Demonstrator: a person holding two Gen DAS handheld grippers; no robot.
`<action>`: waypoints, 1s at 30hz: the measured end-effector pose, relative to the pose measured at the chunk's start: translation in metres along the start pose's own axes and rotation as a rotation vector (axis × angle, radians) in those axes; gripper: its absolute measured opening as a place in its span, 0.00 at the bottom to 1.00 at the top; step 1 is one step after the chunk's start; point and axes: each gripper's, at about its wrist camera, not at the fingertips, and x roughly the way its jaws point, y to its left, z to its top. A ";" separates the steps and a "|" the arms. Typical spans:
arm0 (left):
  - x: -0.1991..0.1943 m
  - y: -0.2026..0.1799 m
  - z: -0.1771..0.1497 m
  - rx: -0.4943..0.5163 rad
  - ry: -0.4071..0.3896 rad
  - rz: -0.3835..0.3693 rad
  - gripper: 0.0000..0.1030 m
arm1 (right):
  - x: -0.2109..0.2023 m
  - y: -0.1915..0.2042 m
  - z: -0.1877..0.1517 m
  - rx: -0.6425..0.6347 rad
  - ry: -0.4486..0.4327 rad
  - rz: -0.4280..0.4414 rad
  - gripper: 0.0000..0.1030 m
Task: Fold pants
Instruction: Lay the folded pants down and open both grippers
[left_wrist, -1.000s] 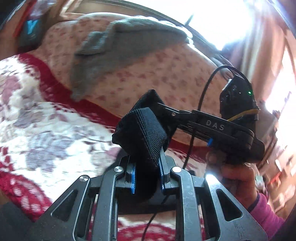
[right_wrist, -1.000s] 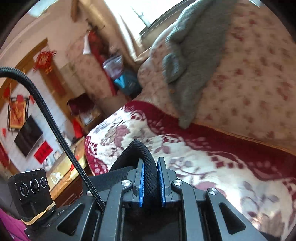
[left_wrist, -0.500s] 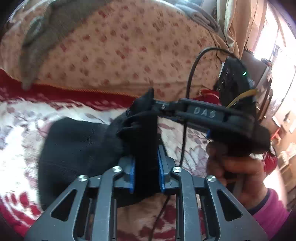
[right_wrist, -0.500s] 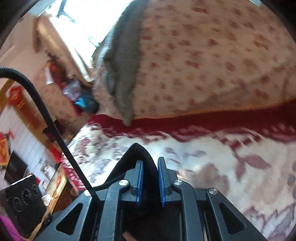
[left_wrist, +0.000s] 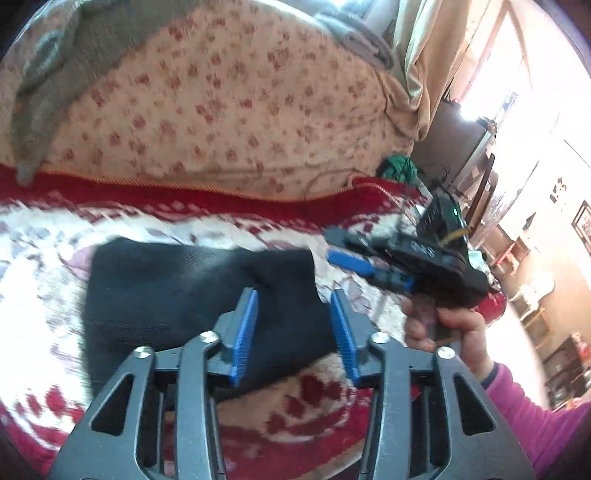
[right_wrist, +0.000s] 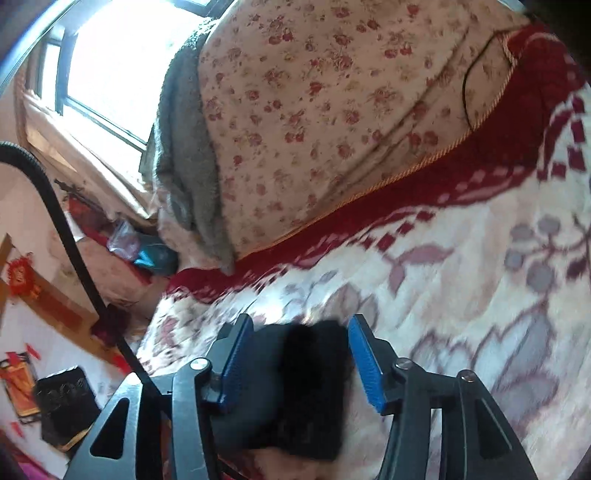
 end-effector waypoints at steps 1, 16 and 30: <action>-0.007 0.005 0.000 0.004 -0.013 0.014 0.46 | 0.000 0.002 -0.004 -0.002 0.015 0.000 0.52; 0.020 0.048 -0.019 -0.060 0.044 0.161 0.46 | 0.059 0.044 -0.017 -0.295 0.074 -0.234 0.17; 0.073 0.046 -0.022 -0.085 0.103 0.205 0.46 | 0.058 0.024 -0.024 -0.306 0.087 -0.349 0.12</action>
